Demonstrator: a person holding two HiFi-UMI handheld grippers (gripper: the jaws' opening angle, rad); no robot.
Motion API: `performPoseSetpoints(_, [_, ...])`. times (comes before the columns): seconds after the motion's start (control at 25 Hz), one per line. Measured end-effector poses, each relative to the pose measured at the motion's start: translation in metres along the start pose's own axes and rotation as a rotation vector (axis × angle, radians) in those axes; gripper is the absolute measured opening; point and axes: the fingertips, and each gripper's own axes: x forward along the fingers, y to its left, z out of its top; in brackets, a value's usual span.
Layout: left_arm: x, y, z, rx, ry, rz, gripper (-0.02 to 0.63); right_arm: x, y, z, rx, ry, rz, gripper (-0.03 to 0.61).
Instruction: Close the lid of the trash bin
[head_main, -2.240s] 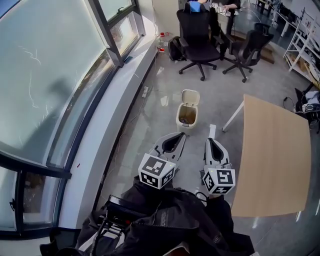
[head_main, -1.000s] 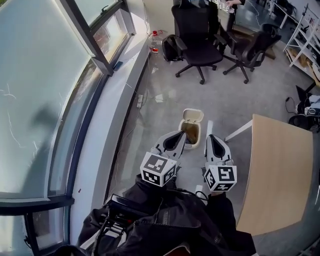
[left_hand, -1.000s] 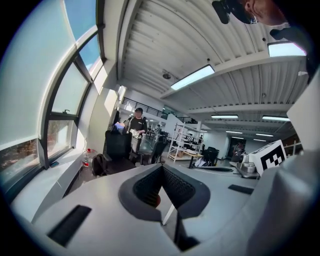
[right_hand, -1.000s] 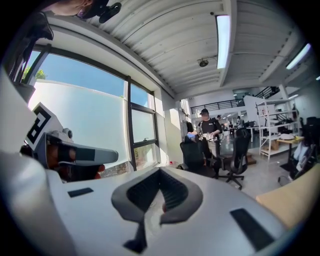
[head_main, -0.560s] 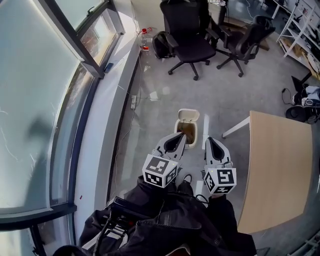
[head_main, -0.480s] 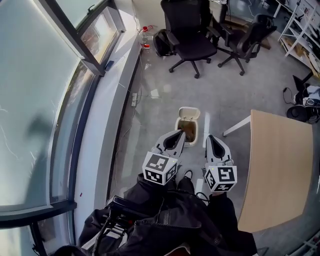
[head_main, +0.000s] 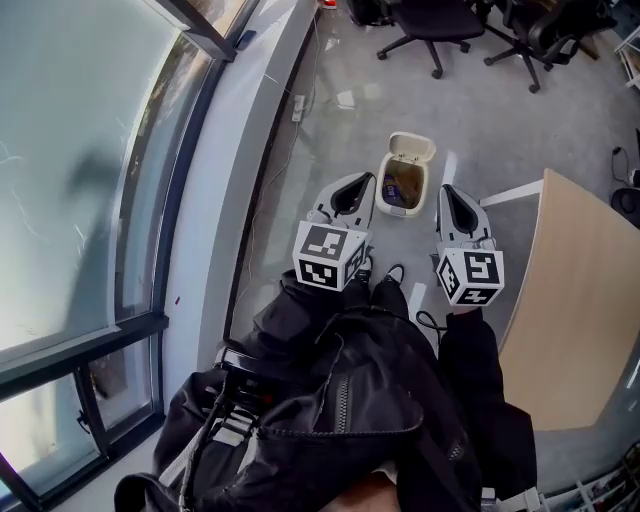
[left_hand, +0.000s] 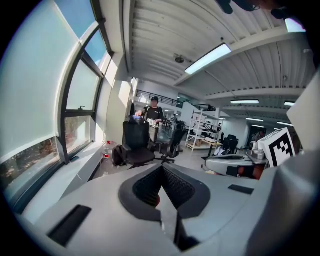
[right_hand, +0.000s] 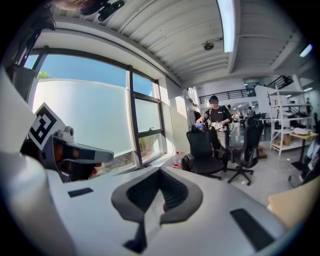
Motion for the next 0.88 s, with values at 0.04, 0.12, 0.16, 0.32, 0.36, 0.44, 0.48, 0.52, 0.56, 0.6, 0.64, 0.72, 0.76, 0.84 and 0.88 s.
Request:
performPoseSetpoints(0.04, [0.003,0.004,-0.004,0.011,0.008,0.013,0.000,0.005,-0.005,-0.004,0.001,0.005,0.007,0.005])
performPoseSetpoints(0.12, [0.011,0.015,-0.008,0.031,0.024,0.038,0.000,0.017,-0.013,-0.006,0.006,0.011,0.016,0.005])
performPoseSetpoints(0.16, [0.013,0.020,-0.012,0.033,0.037,0.049,0.000,0.021,-0.014,-0.008,0.012,0.017,0.021,0.005])
performPoseSetpoints(0.32, [0.009,0.034,-0.042,0.003,0.104,0.085,0.000,0.025,-0.007,-0.035,0.033,0.077,0.050,0.005])
performPoseSetpoints(0.36, [0.012,0.036,-0.052,-0.003,0.121,0.090,0.000,0.028,-0.007,-0.045,0.038,0.093,0.057,0.005])
performPoseSetpoints(0.44, [0.025,0.041,-0.076,-0.014,0.157,0.097,0.000,0.040,-0.016,-0.069,0.049,0.123,0.072,0.005])
performPoseSetpoints(0.48, [0.035,0.044,-0.088,-0.019,0.176,0.100,0.000,0.049,-0.023,-0.082,0.052,0.136,0.079,0.005])
performPoseSetpoints(0.52, [0.045,0.048,-0.101,-0.025,0.194,0.102,0.000,0.059,-0.030,-0.094,0.053,0.149,0.086,0.005])
performPoseSetpoints(0.56, [0.052,0.051,-0.112,-0.032,0.212,0.105,0.000,0.067,-0.035,-0.106,0.054,0.161,0.093,0.005])
performPoseSetpoints(0.6, [0.056,0.055,-0.123,-0.039,0.229,0.110,0.000,0.075,-0.039,-0.116,0.054,0.174,0.100,0.005])
performPoseSetpoints(0.64, [0.058,0.058,-0.133,-0.048,0.246,0.115,0.000,0.081,-0.042,-0.126,0.054,0.187,0.107,0.005])
performPoseSetpoints(0.72, [0.060,0.064,-0.147,-0.062,0.274,0.128,0.000,0.092,-0.045,-0.139,0.055,0.207,0.121,0.005])
performPoseSetpoints(0.76, [0.061,0.067,-0.152,-0.066,0.283,0.132,0.000,0.097,-0.046,-0.143,0.054,0.214,0.127,0.005])
performPoseSetpoints(0.84, [0.064,0.071,-0.159,-0.074,0.297,0.136,0.000,0.106,-0.047,-0.150,0.051,0.227,0.135,0.005])
performPoseSetpoints(0.88, [0.065,0.072,-0.164,-0.079,0.305,0.135,0.000,0.109,-0.047,-0.155,0.052,0.238,0.137,0.005])
